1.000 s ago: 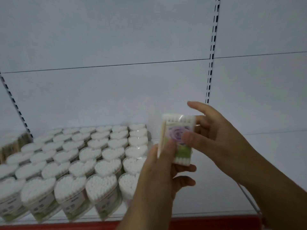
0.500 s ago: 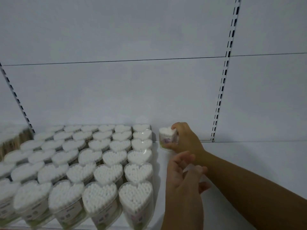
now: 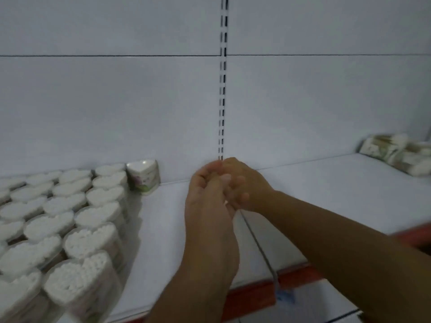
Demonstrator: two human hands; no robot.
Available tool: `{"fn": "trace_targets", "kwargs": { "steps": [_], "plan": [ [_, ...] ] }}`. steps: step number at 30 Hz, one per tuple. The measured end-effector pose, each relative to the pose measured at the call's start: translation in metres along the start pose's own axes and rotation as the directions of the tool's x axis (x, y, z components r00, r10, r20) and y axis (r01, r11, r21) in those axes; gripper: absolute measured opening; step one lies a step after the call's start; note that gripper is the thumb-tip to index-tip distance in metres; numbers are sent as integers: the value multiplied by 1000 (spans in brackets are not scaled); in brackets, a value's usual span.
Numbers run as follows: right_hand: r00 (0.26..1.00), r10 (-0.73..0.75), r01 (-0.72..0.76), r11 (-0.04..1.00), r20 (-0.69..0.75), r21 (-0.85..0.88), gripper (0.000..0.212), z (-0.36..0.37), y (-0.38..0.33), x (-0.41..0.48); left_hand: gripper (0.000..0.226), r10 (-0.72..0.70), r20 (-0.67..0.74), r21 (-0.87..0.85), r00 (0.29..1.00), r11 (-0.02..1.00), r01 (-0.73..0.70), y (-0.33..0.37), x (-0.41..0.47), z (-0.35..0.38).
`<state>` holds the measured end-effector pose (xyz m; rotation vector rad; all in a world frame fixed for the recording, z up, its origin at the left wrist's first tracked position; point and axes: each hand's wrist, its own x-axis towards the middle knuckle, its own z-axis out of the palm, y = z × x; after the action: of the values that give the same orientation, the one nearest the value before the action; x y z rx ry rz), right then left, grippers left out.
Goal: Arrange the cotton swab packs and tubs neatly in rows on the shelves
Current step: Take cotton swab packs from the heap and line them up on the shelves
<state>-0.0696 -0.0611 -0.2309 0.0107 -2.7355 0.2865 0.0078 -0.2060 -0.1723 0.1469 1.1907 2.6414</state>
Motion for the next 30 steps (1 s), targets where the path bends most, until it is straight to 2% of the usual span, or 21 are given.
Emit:
{"fn": "trace_targets", "kwargs": {
  "steps": [3,7,10,12,15,19,22,24,27,30],
  "plan": [
    [992,124,-121,988,15,-99,50,-44,71,-56,20,-6,103,68,995,998,-1,-38,-17,53],
    [984,178,-169,958,18,-230,44,-113,160,-145,16,-45,274,307,961,951,-43,-115,-38,129],
    [971,240,-232,924,-10,-304,51,-156,218,-214,10,-175,445,581,879,802,-135,-172,-48,182],
    [966,255,-257,911,-49,-321,56,-176,251,-251,10,-284,524,682,803,705,-195,-203,-55,210],
    [954,286,-301,916,-94,-267,53,-200,288,-291,13,-372,605,746,704,575,-337,-240,-60,244],
    [920,352,-382,903,-173,-197,46,-228,337,-325,13,-388,668,742,635,403,-535,-281,-45,278],
    [818,512,-526,851,-261,20,42,-243,382,-340,19,-327,726,686,605,295,-665,-310,-25,297],
    [740,617,-590,786,-268,184,41,-248,409,-340,35,-303,758,650,577,289,-702,-329,-10,310],
    [675,715,-617,683,-183,391,57,-249,447,-333,62,-386,740,660,551,259,-705,-356,7,327],
    [694,717,-642,660,-71,391,83,-243,483,-326,70,-473,711,668,521,222,-710,-376,17,334]
  ]
}}
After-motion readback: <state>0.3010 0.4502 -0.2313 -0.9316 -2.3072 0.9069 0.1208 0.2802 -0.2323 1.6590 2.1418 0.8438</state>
